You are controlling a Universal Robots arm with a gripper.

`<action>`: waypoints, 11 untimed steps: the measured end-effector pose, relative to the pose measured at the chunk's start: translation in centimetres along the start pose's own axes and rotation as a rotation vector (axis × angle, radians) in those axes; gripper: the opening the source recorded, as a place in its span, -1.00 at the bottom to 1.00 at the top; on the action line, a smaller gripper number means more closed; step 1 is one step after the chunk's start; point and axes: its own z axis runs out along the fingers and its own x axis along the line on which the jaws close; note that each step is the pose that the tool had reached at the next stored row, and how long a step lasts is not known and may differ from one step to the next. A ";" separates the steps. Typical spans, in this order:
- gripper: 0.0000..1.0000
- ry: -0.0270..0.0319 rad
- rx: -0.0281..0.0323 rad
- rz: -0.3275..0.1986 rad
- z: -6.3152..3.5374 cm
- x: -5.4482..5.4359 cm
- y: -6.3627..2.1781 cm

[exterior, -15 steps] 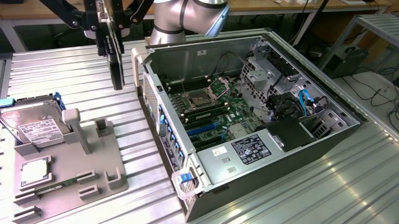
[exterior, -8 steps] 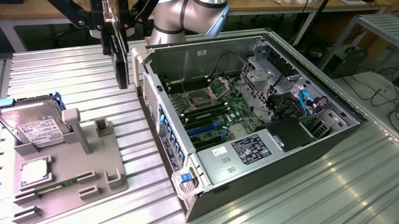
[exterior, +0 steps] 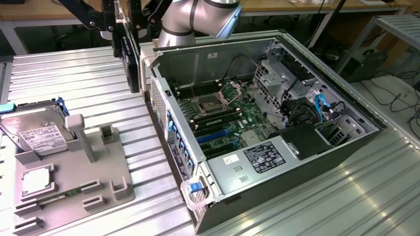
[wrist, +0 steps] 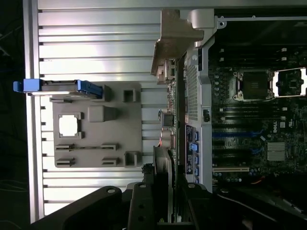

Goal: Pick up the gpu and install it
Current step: 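Pick up the gpu and move the gpu toward the slot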

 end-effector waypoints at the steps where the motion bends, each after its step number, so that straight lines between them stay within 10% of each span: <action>1: -0.46 0.0000 0.0000 0.000 0.00 -0.1 0.00; 11: -0.46 0.0000 0.0000 0.000 0.00 -0.9 0.01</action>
